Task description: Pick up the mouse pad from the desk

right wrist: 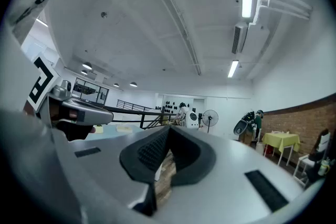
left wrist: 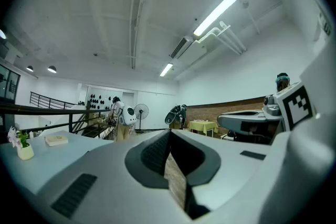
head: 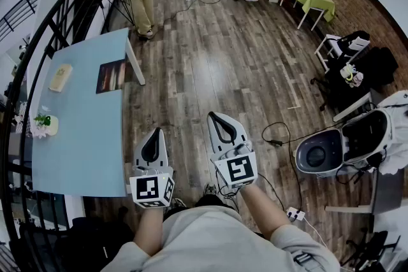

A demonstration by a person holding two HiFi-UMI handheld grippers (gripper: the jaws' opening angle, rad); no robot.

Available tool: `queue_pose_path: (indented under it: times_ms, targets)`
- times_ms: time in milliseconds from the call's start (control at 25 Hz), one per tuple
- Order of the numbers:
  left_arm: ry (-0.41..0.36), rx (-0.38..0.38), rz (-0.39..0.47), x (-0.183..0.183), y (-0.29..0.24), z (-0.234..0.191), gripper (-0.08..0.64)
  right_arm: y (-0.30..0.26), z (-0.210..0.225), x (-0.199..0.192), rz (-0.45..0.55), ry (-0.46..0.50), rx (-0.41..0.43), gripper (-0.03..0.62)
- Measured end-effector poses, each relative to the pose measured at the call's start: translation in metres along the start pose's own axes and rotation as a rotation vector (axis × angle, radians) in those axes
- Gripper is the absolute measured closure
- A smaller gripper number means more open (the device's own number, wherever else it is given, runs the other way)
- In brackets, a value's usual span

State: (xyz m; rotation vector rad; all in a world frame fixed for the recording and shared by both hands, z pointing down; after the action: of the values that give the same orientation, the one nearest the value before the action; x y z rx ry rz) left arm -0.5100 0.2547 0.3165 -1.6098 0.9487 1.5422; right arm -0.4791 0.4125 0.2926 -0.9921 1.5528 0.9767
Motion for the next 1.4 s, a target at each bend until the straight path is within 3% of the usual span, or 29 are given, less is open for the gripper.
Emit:
queue_pose_path:
  times_ms: [360, 600, 960, 1160, 1400]
  targets:
    - [0.034, 0.001, -0.030, -0.022, -0.026, 0.036, 0.548, 0.014, 0.015, -0.025, -0.019, -0.002, 0.106, 0.588]
    - [0.028, 0.000, -0.065, -0.040, -0.041, 0.059, 0.548, 0.012, 0.032, -0.054, -0.049, -0.045, 0.128, 0.588]
    - [0.043, 0.033, -0.145, -0.070, -0.053, 0.047, 0.548, -0.016, 0.024, -0.085, -0.101, -0.063, 0.196, 0.588]
    - [0.045, 0.040, -0.117, -0.060, -0.079, 0.022, 0.545, -0.047, 0.027, -0.078, -0.094, -0.036, 0.203, 0.586]
    - [0.051, -0.005, -0.092, -0.061, -0.125, -0.014, 0.524, -0.104, 0.034, -0.083, -0.072, -0.014, 0.186, 0.566]
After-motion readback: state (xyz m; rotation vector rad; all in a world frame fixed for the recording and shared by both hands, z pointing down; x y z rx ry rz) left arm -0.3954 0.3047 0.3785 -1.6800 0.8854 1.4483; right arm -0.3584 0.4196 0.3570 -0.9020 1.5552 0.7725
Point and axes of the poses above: the fingertips, and each gripper's own axes: y backward along the fingers, z to its right, x out of its top, the point moved 2 cm from there along y, backward along the fingers, and after that the axes turned 13 degrees about -x, right-handed, at the moved point
